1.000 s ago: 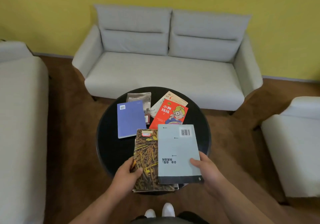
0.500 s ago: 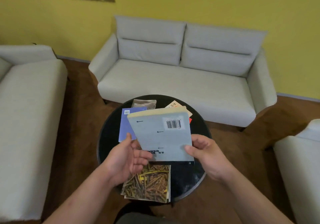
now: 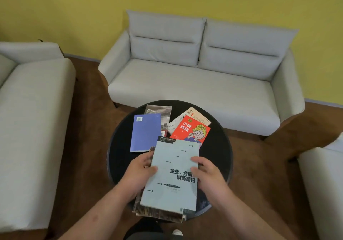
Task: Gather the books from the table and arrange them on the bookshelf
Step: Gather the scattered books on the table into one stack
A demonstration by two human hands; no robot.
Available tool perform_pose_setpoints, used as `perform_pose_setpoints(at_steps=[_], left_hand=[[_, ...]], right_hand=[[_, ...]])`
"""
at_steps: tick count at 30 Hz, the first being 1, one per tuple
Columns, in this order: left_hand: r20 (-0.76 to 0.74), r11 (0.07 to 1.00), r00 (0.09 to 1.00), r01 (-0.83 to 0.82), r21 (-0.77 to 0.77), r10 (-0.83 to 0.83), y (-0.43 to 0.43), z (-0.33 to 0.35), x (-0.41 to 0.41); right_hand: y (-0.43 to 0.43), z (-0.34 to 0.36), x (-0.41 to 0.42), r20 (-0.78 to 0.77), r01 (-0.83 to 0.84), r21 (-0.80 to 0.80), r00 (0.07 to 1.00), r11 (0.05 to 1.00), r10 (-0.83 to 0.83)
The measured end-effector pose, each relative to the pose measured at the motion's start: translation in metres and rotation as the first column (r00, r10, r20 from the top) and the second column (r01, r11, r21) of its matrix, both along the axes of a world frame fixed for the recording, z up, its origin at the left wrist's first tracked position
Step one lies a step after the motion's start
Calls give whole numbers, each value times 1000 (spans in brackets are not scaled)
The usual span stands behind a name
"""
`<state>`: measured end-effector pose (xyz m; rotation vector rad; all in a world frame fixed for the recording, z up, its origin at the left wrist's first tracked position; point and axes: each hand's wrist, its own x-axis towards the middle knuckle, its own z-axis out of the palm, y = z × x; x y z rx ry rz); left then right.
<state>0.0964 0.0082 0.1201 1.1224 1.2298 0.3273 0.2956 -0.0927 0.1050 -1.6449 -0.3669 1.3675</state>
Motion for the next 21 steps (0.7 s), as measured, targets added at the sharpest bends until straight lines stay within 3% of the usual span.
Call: perform_pose_setpoints(at_steps=[3,7,8,10,11,13,16,19,21], left_hand=[[-237,963,965,167,211,-115,-5,-14,-2],[-469,872,878,299,387,-93,-9,-31,-6],[-439,901,895,251,353,-77,-11,-30,-5],[-294,991,955,61,119,-23,-10,-30,-4],[-196,999,980,-37,-37,29,-11,-30,-4],[-35,955,997,-78,-288,71,-12,-34,-9],[-4,939,993,-111,-325,116,-4,-41,-6],[37,941,997,-45,-336,60,2,-50,-15],[61,931,992,-80,-357,109,-1,-47,-11]], right_hand=[[0,-16,-12,273,-220,-79,933,972,233],[6,-23,-25,437,-342,-102,828,934,351],[6,-26,-25,419,-324,-103,844,940,336],[7,-31,-23,333,-236,-122,905,964,264],[9,-33,-22,284,-219,-136,926,966,250],[10,-38,-23,168,-271,-136,942,953,292],[10,-43,-34,5,-259,-99,965,961,261],[11,-42,-45,-84,-168,-116,984,979,158],[11,-46,-43,-109,-87,-151,992,985,70]])
